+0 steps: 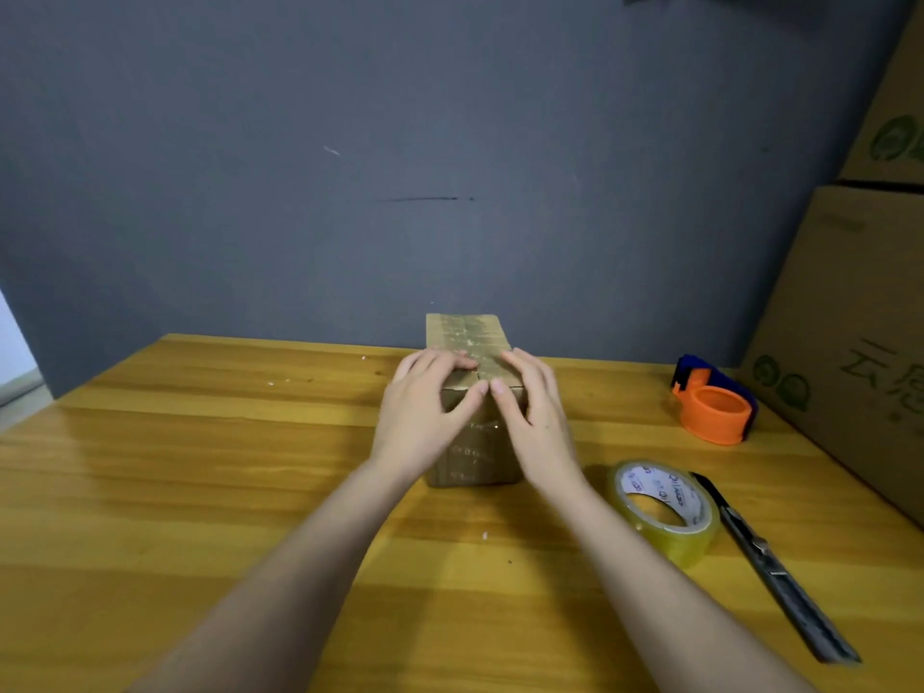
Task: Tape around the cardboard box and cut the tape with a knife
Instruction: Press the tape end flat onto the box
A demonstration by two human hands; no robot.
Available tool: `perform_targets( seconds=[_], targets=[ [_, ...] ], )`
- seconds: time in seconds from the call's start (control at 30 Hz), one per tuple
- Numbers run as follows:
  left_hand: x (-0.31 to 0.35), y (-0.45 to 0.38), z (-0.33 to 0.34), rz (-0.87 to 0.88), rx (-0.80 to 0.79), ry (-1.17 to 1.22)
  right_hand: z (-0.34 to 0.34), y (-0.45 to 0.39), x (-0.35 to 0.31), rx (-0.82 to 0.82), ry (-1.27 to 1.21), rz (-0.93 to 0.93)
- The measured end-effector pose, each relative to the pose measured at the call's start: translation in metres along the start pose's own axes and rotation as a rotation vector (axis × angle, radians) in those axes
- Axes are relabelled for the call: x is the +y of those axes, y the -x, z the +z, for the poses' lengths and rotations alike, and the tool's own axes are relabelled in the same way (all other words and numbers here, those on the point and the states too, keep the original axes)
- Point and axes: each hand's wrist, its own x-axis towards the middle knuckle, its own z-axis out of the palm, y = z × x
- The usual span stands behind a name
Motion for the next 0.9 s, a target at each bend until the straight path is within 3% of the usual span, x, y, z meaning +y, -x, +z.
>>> perform_targets(
  seconds=[0.2,0.9],
  targets=[
    [-0.009,0.003,0.007,0.079,0.078,-0.025,0.004,0.003,0.011,0.02,-0.047,-0.043],
    [-0.026,0.018,0.015,0.136,-0.01,0.058,-0.014,0.004,0.031,-0.206,-0.051,-0.175]
  ],
)
